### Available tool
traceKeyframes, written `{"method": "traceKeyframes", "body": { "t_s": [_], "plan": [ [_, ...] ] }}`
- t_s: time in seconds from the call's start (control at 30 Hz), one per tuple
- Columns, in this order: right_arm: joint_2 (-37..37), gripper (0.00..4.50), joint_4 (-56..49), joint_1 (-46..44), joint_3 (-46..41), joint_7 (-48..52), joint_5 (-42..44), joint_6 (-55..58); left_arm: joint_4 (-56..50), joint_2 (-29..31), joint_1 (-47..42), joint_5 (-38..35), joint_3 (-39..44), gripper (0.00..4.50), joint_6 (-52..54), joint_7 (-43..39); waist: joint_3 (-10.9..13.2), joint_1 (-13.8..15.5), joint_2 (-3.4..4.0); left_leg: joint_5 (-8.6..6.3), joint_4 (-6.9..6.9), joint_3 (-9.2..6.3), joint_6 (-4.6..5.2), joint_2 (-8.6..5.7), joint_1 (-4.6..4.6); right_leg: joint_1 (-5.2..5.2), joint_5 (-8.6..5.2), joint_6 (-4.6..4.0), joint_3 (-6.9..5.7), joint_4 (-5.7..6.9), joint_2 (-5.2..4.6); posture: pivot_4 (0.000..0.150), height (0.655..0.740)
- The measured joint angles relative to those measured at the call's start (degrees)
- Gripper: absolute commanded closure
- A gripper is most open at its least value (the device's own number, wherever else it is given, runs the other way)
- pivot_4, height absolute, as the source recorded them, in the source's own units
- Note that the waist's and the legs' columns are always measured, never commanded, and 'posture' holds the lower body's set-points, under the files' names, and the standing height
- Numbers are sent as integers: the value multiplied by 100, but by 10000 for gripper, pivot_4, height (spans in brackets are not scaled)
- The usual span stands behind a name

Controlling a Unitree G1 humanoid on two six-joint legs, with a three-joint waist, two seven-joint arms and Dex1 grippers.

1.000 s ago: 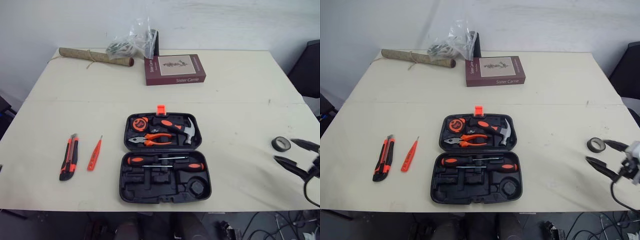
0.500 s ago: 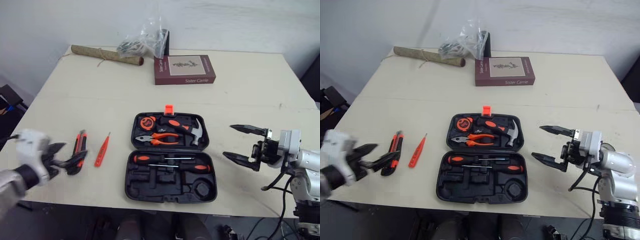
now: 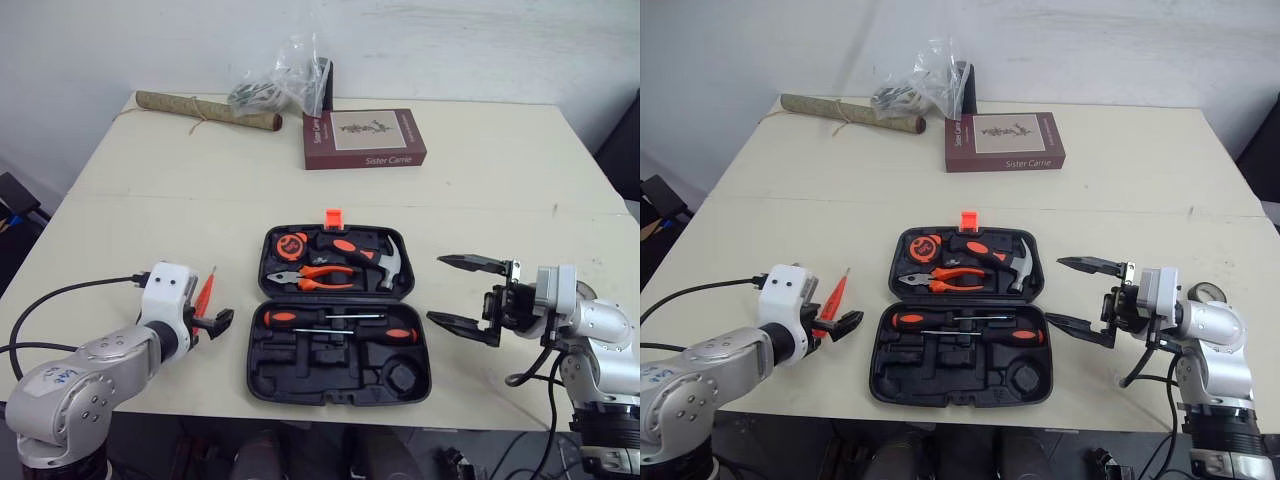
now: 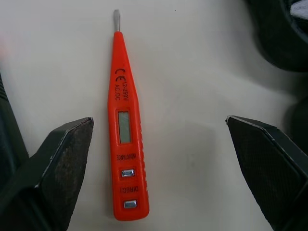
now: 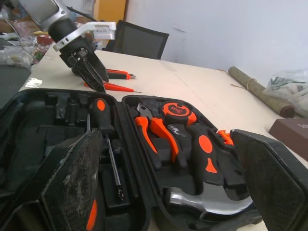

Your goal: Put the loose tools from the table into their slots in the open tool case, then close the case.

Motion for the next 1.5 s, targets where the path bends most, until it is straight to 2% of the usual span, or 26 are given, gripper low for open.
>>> {"method": "traceKeyframes", "body": {
  "t_s": [0.17, 0.27, 0.57, 0.67, 0.77, 0.87, 1.07, 1.1, 1.2, 1.23, 1.33, 1.5],
  "plan": [
    [-3, 521, -471, 190, 11, 4, 160, 168, 81, -139, -12, 294, -104, 0, -84, -108, -3, 11, 5, 3, 1, -1, -5, 0, 6, 5, 0, 0, 0, 3, 0, 1500, 7400],
    [-3, 0, -625, 256, 14, -42, 191, 233, 169, 21, 91, 474, -245, 7229, -198, -239, -10, 10, 18, 5, -1, -1, -5, -1, 8, 6, 0, 0, 2, 4, 0, 1500, 7400],
    [-2, 0, -715, 406, 13, -267, 179, 281, 284, -236, 289, 883, -43, 42069, -508, -528, -26, 9, 44, 5, -4, 0, -4, -3, 9, 6, 0, -1, 4, 2, -1, 1500, 7400],
    [-2, 0, -721, 449, 13, -330, 177, 282, 331, -181, 397, 942, 0, 42060, -810, -786, -26, 8, 45, 5, -5, 0, -5, -2, 9, 5, 0, -1, 3, 2, -1, 1500, 7400],
    [-13, 0, -879, 554, 2, -411, 179, 306, 353, 399, 737, 1058, -105, 42059, -1594, -1347, -16, 6, 31, 6, -10, 0, -6, 0, 4, -2, -1, -3, 2, 1, 0, 1500, 7400],
    [-26, 0, -932, 630, -6, -577, 177, 338, 233, 709, 677, 1068, -65, 42059, -2417, -1918, -8, 17, 18, 4, -7, 0, -3, -2, -1, -1, -1, -3, 1, -4, -4, 1500, 7400],
    [-263, 0, -1202, 740, -17, -675, 199, 569, -471, 1577, 643, 99, 1, 42059, -4275, -4684, -6, 5, 20, 2, -15, 2, 0, -4, -2, 0, -2, -4, 0, -15, -7, 1500, 7400],
    [-265, 0, -1210, 749, -21, -698, 201, 590, -461, 1844, 642, 121, -95, 42059, -4485, -5009, -5, -4, 20, 4, -15, 2, -3, -1, -1, 0, -2, -5, 0, -16, -2, 1500, 7400],
    [-352, 0, -1224, 796, -65, -720, 203, 663, -173, 3339, 644, 908, -967, 42059, -5257, -6177, 6, -15, 42, 10, -25, 4, -11, -1, 7, -1, -5, -11, 4, -13, 5, 1500, 7400],
    [-399, 0, -1209, 827, -120, -707, 205, 671, 53, 3510, 262, 1178, -1450, 42059, -5293, -6351, 11, -3, 65, 11, -24, 6, -4, -6, 6, -1, -5, -10, 7, -11, 3, 1500, 7400],
    [-438, 0, -1198, 789, -140, -655, 205, 670, 245, 3413, -756, 1413, -2311, 42059, -5050, -6422, 22, 48, 51, 11, -22, 0, 0, -5, -4, -3, -3, -7, 6, -14, 7, 1500, 7400],
    [-451, 0, -1192, 821, -205, -623, 198, 672, 227, 3121, -1597, 1626, -3328, 42059, -4482, -6436, 29, 7, 38, 3, -17, 5, 11, -4, -14, -7, -2, -3, 11, -20, 9, 1500, 7400]
  ]
}}
